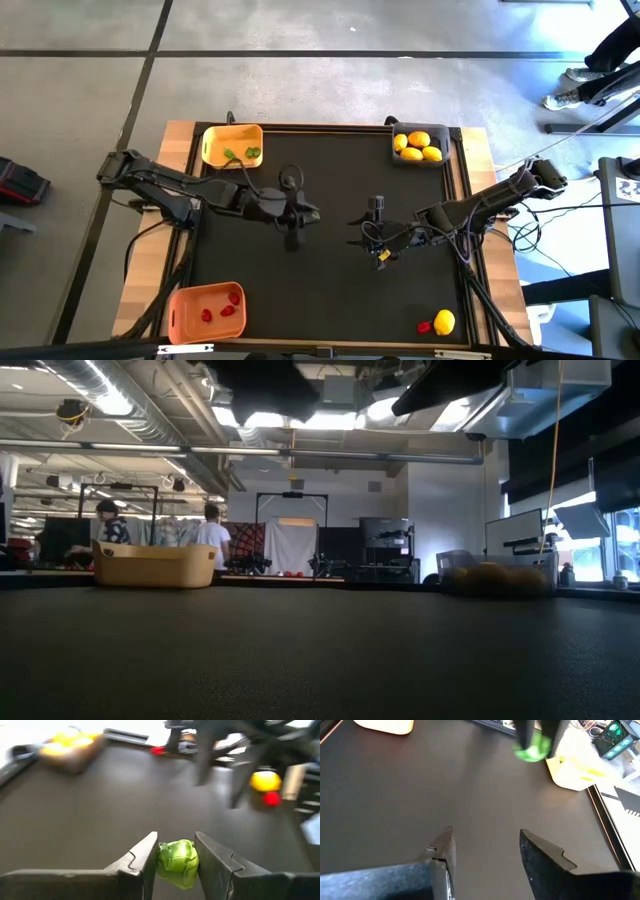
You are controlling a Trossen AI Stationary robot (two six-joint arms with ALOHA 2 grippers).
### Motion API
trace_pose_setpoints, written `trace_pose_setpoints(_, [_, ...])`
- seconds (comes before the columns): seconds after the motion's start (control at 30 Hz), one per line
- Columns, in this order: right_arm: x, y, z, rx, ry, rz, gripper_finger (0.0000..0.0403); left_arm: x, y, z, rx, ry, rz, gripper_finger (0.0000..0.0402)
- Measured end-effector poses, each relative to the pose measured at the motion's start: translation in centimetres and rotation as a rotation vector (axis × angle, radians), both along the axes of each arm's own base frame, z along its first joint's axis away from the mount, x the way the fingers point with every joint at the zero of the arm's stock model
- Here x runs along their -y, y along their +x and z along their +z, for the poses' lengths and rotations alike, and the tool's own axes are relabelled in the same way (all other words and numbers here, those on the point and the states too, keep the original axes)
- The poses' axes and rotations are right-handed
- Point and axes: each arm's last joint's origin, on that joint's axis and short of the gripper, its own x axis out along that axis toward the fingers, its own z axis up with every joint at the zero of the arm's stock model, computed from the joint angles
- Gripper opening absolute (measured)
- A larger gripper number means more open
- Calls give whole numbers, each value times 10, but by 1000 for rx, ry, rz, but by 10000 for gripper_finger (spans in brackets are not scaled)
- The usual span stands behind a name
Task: Sort produce into baskets
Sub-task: Put the green bell pepper into the yellow bin
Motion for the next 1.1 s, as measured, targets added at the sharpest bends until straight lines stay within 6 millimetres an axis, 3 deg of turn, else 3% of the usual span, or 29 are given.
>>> trace_pose_setpoints(0.43, [0, 0, 0, -1, 0, -1, 159, -69, -63, 33, -109, 13, 353, 115])
trace_pose_setpoints(0.67, [0, 0, 0, -2, 1, -2, 159, -106, -90, 37, -179, 8, 524, 115])
trace_pose_setpoints(0.83, [0, 0, -1, -6, -1, -2, 159, -132, -101, 29, -264, 16, 631, 115])
trace_pose_setpoints(1.1, [0, 0, -1, -8, 0, -4, 159, -171, -123, -9, -418, -19, 810, 115])
